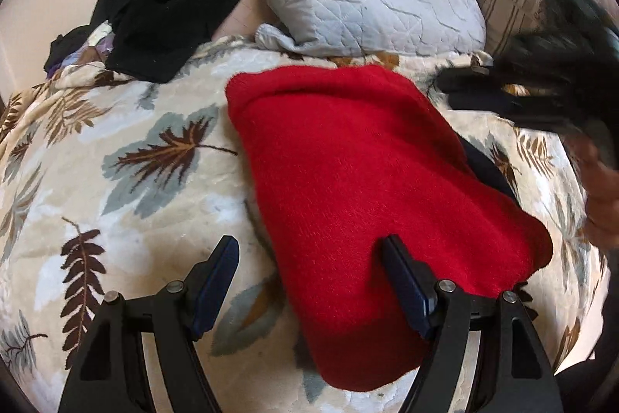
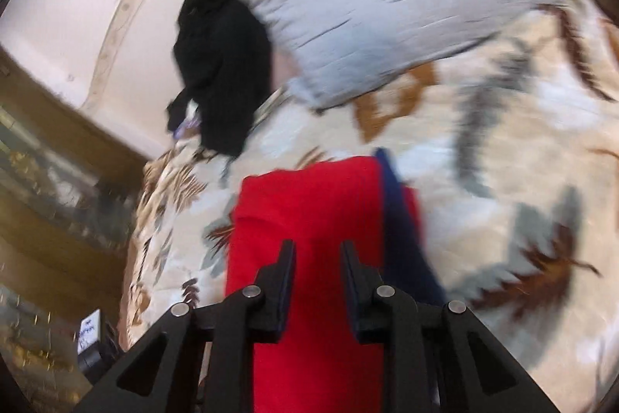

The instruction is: Fold small clothes

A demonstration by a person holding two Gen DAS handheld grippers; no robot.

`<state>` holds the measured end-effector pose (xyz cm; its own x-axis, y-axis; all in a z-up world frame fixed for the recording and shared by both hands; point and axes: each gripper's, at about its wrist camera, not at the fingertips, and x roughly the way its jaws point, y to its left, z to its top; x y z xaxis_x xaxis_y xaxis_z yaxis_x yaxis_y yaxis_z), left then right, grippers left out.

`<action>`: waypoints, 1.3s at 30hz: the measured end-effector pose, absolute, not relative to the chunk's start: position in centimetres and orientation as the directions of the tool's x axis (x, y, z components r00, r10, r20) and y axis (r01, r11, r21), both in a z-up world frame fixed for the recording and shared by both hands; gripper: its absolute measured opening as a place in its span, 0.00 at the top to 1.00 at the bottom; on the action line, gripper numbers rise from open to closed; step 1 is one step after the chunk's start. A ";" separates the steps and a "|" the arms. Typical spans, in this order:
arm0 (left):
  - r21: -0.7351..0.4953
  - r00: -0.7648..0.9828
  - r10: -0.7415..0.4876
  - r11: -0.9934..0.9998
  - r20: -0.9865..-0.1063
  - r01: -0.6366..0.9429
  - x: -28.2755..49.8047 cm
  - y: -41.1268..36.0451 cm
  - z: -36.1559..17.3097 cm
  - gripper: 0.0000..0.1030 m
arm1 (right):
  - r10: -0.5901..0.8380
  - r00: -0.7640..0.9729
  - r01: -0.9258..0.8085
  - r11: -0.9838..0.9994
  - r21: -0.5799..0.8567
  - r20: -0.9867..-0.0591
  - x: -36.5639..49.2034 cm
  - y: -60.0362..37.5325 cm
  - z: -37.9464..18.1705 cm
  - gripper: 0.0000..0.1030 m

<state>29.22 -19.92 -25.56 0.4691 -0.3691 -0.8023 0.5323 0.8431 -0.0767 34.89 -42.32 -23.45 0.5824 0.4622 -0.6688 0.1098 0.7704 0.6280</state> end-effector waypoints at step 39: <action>-0.102 0.390 -0.365 0.827 -0.845 0.554 28.7 -17.5 -25.0 0.25 | 0.479 0.479 0.022 0.832 0.555 -0.736 32.9 -39.4 -21.3 0.66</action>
<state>28.65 -17.46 -25.04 0.3899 -0.3651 -0.8454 0.5537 0.8265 -0.1015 32.90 -39.43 -21.31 0.4789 0.4786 -0.7360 0.0216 0.8317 0.5549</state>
